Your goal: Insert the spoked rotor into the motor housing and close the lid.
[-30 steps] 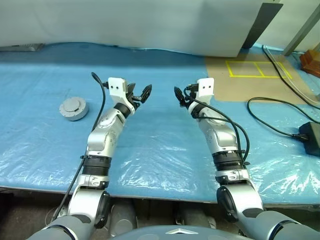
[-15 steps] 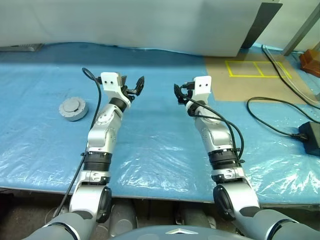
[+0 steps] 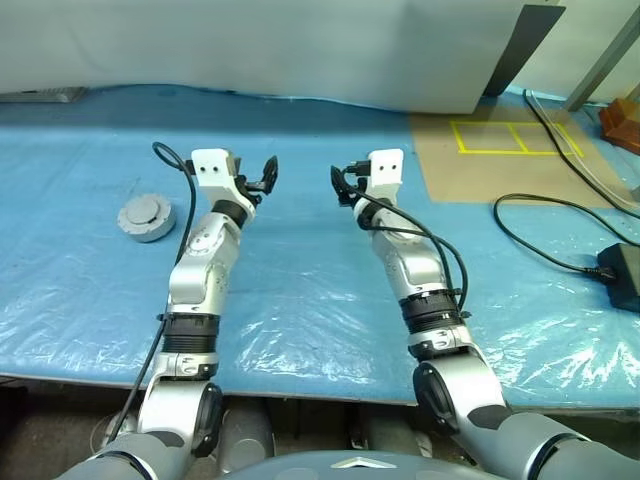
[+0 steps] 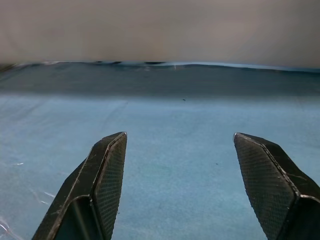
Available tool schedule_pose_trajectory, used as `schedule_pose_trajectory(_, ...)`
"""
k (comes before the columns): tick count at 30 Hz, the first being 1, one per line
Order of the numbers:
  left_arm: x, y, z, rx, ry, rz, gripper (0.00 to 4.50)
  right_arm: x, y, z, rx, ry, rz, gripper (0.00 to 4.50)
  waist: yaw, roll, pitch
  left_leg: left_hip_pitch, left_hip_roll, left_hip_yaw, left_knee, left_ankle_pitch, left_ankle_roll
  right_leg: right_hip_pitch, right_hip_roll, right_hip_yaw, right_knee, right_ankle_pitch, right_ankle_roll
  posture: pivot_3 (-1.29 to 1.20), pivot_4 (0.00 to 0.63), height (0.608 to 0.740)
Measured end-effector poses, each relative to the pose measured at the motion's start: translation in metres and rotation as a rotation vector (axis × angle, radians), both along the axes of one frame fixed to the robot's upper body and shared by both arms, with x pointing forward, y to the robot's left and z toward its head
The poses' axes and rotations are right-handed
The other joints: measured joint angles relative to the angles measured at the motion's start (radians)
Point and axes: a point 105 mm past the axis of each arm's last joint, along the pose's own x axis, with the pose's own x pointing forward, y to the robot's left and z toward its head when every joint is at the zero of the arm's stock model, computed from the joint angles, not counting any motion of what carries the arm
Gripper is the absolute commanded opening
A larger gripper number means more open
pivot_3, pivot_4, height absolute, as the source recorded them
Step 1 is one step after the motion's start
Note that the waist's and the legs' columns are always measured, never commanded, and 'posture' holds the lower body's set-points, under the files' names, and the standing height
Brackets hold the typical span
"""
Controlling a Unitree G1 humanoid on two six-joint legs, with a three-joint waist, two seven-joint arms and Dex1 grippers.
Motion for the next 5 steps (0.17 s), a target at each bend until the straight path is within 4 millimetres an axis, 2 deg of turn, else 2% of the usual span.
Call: schedule_pose_trajectory(5,-0.0021,0.0073,-0.0061,0.029,0.025,0.014,4.03,0.0039,-0.0018,0.0041,0.000,-0.025,-0.024,3.56,0.002,0.000,0.000,0.000,0.000,0.000,0.000,0.000,0.000,0.000,0.000,0.000,0.000,0.000,0.000,0.00,0.150,0.740)
